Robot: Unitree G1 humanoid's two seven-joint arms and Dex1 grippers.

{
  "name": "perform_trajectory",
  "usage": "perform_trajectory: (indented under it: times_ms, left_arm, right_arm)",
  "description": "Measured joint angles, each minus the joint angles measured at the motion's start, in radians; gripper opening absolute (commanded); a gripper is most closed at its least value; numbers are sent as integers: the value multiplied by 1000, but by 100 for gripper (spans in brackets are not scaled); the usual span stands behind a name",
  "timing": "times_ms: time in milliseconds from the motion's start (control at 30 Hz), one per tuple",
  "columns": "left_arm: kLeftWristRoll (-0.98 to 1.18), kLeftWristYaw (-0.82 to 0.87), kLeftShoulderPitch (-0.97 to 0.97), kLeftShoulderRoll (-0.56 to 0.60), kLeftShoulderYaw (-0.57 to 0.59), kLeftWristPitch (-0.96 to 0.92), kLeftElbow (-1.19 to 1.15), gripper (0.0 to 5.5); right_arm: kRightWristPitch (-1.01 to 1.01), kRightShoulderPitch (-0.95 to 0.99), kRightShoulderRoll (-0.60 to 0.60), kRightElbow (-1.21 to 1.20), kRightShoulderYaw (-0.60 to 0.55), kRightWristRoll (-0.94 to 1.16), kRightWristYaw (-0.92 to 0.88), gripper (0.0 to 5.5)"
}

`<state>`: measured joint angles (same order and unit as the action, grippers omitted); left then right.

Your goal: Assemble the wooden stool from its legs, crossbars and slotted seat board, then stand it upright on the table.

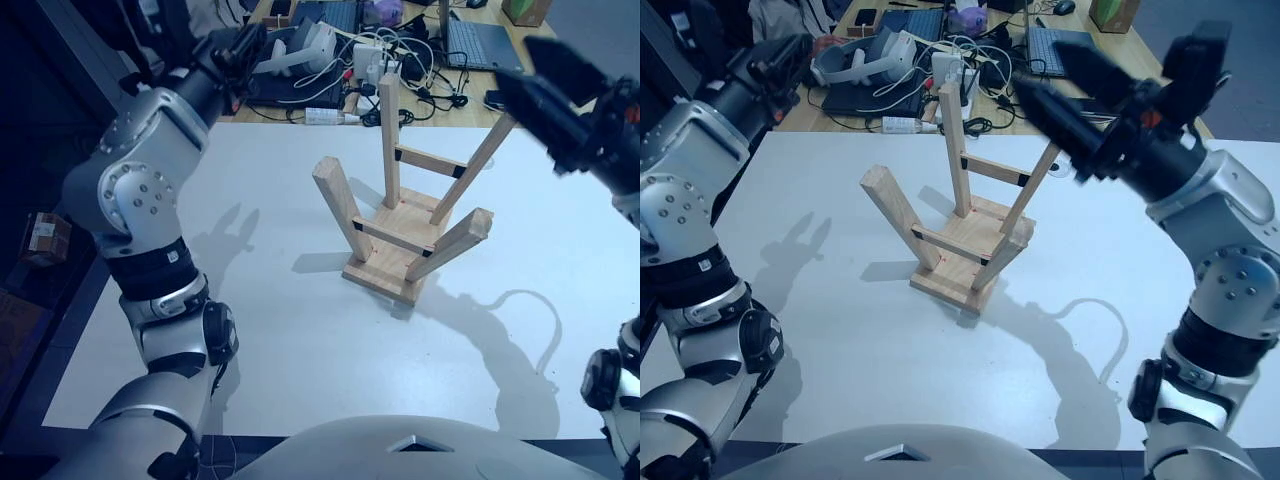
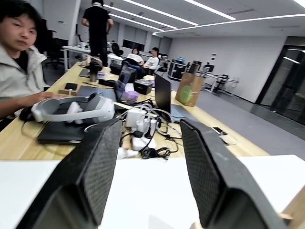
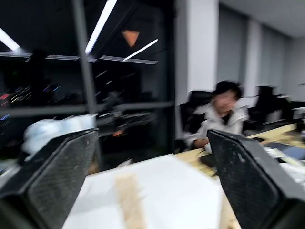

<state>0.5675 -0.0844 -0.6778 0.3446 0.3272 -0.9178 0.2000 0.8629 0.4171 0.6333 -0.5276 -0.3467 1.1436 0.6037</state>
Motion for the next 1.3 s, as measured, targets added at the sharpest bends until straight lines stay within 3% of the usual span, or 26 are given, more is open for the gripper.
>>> perform_trajectory:
  times_ms: [100,367,633,800,933,1100,1300]
  left_arm:
    - [-49,36,132,-25,-28,10,48,223]
    - [-89,49,193,-69,-92,30,74,223]
    - [-107,43,223,-73,-117,37,77,223]
    - [-125,38,229,-79,-141,38,78,223]
    - [-129,32,230,-79,-146,38,79,223]
    - [-144,29,235,-79,-153,38,88,223]
    - [-147,29,237,-80,-153,39,93,223]
  right_arm:
    - [31,-121,85,-81,47,-15,70,424]
    - [-222,-169,121,-27,207,-434,52,424]
    - [-561,-122,299,335,174,-749,170,424]
    - [-727,-29,335,508,230,-944,167,424]
    - [-719,49,284,523,226,-941,136,424]
    - [-483,122,187,375,138,-629,143,424]
    - [-281,262,73,470,-12,-459,-85,424]
